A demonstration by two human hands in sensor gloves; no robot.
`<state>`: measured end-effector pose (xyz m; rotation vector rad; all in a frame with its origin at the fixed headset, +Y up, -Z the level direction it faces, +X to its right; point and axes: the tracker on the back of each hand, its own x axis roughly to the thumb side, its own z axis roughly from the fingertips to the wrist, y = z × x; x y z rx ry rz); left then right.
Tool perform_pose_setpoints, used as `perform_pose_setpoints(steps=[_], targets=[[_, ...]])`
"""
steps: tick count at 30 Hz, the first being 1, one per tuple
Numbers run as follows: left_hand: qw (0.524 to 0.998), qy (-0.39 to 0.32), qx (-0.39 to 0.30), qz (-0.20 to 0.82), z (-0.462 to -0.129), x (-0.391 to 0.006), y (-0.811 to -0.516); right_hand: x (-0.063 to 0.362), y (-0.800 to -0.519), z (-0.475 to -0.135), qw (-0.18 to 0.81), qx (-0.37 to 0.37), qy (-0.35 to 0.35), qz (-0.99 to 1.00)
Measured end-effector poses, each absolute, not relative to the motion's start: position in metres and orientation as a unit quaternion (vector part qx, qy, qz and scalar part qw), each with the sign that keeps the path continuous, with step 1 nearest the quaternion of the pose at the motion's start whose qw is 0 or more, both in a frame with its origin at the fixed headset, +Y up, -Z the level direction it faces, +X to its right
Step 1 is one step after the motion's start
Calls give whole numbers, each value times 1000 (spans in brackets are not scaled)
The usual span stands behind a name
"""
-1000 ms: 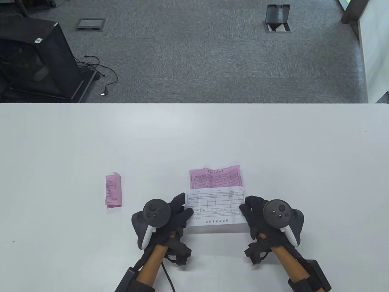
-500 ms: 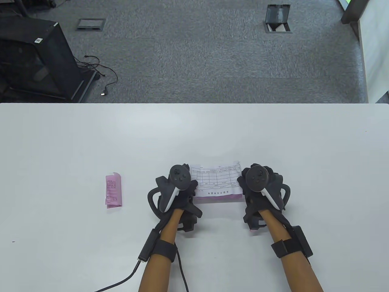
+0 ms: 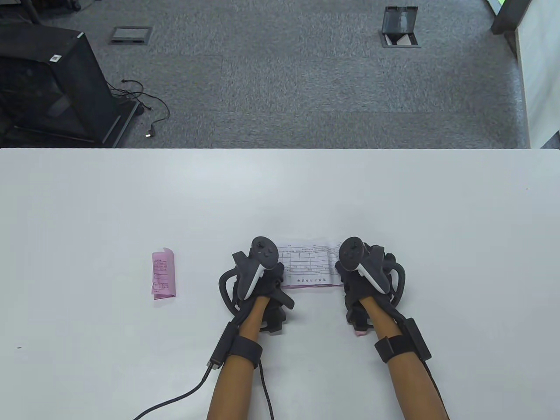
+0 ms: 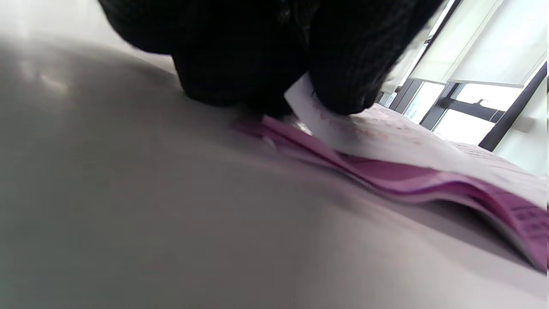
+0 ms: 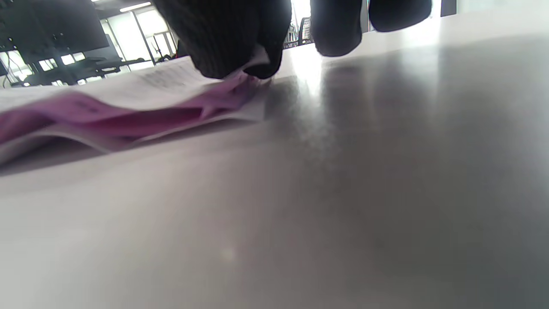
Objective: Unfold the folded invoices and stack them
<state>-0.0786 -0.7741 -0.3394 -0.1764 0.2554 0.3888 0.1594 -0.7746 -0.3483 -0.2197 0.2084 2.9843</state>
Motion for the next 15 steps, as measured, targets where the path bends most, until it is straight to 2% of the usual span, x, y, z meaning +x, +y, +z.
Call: perform_pose_setpoints(steps=[11, 15], targets=[[974, 130, -107, 152, -343, -78, -774, 161, -775, -346, 59, -109, 92, 988], [978, 139, -115, 108, -343, -80, -773, 165, -776, -346, 64, -118, 95, 986]])
